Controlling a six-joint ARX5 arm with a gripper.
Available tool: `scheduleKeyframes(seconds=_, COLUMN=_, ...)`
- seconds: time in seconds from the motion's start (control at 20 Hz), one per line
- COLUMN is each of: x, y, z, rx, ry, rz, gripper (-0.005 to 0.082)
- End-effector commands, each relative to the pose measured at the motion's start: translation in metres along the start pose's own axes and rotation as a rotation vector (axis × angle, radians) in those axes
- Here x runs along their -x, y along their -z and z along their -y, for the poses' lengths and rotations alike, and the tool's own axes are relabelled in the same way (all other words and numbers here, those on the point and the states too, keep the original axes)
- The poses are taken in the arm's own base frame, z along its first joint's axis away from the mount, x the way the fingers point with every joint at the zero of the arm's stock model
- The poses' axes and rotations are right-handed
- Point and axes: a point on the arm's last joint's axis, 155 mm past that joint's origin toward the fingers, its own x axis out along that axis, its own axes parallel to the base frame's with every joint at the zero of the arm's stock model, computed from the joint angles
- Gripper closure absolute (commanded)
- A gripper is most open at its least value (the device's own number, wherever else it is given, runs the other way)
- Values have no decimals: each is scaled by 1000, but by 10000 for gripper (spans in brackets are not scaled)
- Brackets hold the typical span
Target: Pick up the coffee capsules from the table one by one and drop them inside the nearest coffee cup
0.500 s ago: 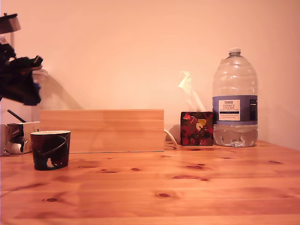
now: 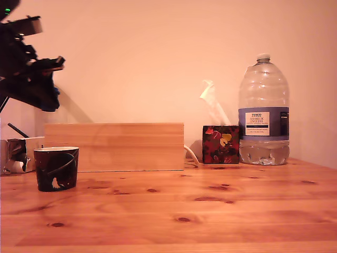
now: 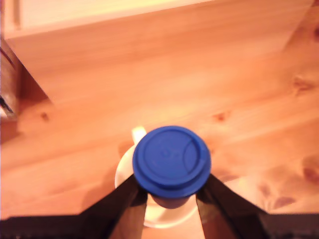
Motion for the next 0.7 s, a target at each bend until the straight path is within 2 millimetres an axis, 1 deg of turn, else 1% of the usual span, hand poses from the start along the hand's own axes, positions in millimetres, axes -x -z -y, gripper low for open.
scheduleKeyframes(seconds=0.0, x=-15, y=15, z=-1, rx=6, ry=4, rz=-79, gripper=625)
scheduleKeyframes(seconds=0.2, x=-31, y=31, z=-4, rx=23, ry=0, rz=-191, gripper=625)
scheduleKeyframes(seconds=0.3, x=-33, y=34, z=-5, rx=25, ry=1, rz=-208, gripper=625)
scheduleKeyframes(seconds=0.35, x=-34, y=32, z=-5, rx=25, ry=1, rz=-203, gripper=625)
scheduleKeyframes(seconds=0.5, x=-36, y=18, z=-5, rx=17, ry=-1, rz=-146, gripper=625)
scheduleKeyframes(seconds=0.65, x=-36, y=17, z=-5, rx=15, ry=0, rz=-140, gripper=624)
